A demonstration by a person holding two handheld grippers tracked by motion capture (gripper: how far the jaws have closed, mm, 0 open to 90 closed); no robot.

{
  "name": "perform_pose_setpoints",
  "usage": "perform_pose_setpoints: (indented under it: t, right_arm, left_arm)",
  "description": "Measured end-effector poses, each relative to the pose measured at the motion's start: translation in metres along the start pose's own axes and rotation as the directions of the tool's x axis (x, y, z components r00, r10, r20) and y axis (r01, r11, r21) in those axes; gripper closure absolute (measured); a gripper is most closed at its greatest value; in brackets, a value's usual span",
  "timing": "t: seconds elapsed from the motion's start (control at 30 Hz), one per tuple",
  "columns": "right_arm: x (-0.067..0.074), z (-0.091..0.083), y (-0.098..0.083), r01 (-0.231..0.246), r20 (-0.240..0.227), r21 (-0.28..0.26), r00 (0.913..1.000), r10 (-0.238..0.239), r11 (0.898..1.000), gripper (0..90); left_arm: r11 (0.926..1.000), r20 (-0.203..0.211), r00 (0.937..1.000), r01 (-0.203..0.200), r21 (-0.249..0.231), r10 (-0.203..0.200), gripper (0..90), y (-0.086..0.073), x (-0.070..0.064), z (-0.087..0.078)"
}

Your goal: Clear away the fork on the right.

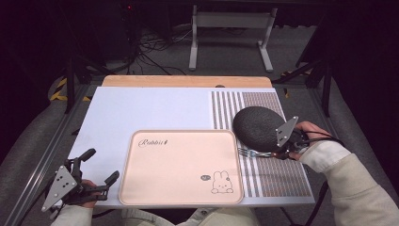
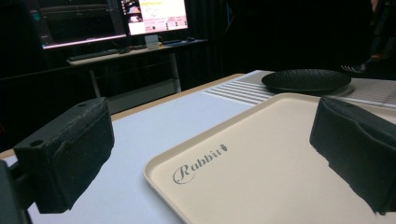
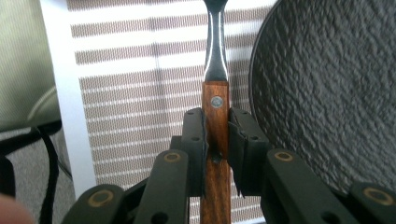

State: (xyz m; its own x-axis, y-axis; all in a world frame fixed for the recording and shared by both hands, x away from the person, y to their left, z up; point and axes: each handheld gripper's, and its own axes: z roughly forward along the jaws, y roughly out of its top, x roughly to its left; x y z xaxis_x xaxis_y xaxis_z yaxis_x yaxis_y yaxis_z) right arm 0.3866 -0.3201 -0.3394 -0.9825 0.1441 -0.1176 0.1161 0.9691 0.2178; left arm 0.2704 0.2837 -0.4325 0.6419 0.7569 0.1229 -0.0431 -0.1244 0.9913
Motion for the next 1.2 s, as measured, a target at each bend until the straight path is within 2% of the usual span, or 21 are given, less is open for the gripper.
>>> perform_pose_setpoints:
  t: [0.13,0.17,0.27,0.33,0.47,0.6,0.77,0.97,1.07,1.1,1.2]
  right_arm:
    - [0.003,-0.005,0.008,-0.016,-0.008,-0.025,0.9998,0.016,1.000,77.6]
    - [0.004,-0.005,0.009,-0.041,-0.006,-0.031,0.9991,0.041,0.999,77.6]
    - [0.005,-0.006,0.014,-0.066,0.000,-0.022,0.9978,0.066,0.998,77.6]
    - [0.008,-0.007,0.018,-0.106,0.000,-0.035,0.9943,0.106,0.994,77.6]
    - [0.012,-0.008,0.025,-0.152,0.013,-0.072,0.9881,0.153,0.986,77.6]
    - [0.015,-0.009,0.035,-0.164,0.016,-0.117,0.9858,0.167,0.979,77.6]
    - [0.019,-0.009,0.048,-0.202,0.020,-0.161,0.9781,0.207,0.966,77.6]
    - [0.023,-0.004,0.062,-0.273,0.005,-0.209,0.9600,0.280,0.939,77.6]
    - [0.024,-0.001,0.068,-0.322,-0.004,-0.231,0.9441,0.330,0.918,77.6]
    - [0.025,0.001,0.070,-0.326,-0.001,-0.236,0.9420,0.336,0.915,77.6]
    - [0.026,0.004,0.076,-0.371,-0.009,-0.249,0.9245,0.381,0.895,77.6]
  left_arm:
    - [1.0000,0.001,1.0000,0.000,-0.002,0.000,0.2,0.000,0.000,0.000]
    - [1.0000,0.000,1.0000,0.000,-0.002,0.000,0.2,0.000,0.000,0.000]
    - [1.0000,0.001,1.0000,0.000,-0.002,0.000,0.2,0.000,0.000,0.000]
    - [1.0000,0.001,1.0000,0.000,-0.001,0.000,0.2,0.000,0.000,0.000]
    - [1.0000,0.000,1.0000,0.000,0.000,0.000,0.2,0.000,0.000,0.000]
    - [1.0000,0.001,1.0000,-0.002,-0.002,0.002,0.2,0.000,0.000,0.000]
    - [1.0000,0.002,1.0000,-0.001,-0.003,0.001,0.2,0.000,0.000,0.000]
    - [1.0000,0.002,1.0000,-0.002,-0.004,0.002,0.2,0.000,0.000,0.000]
    - [1.0000,0.002,1.0000,-0.002,-0.004,0.002,0.2,0.000,0.000,0.000]
    - [1.0000,0.002,1.0000,-0.002,-0.004,0.002,0.2,0.000,0.000,0.000]
    - [1.0000,0.003,1.0000,-0.002,-0.004,0.002,0.2,0.000,0.000,0.000]
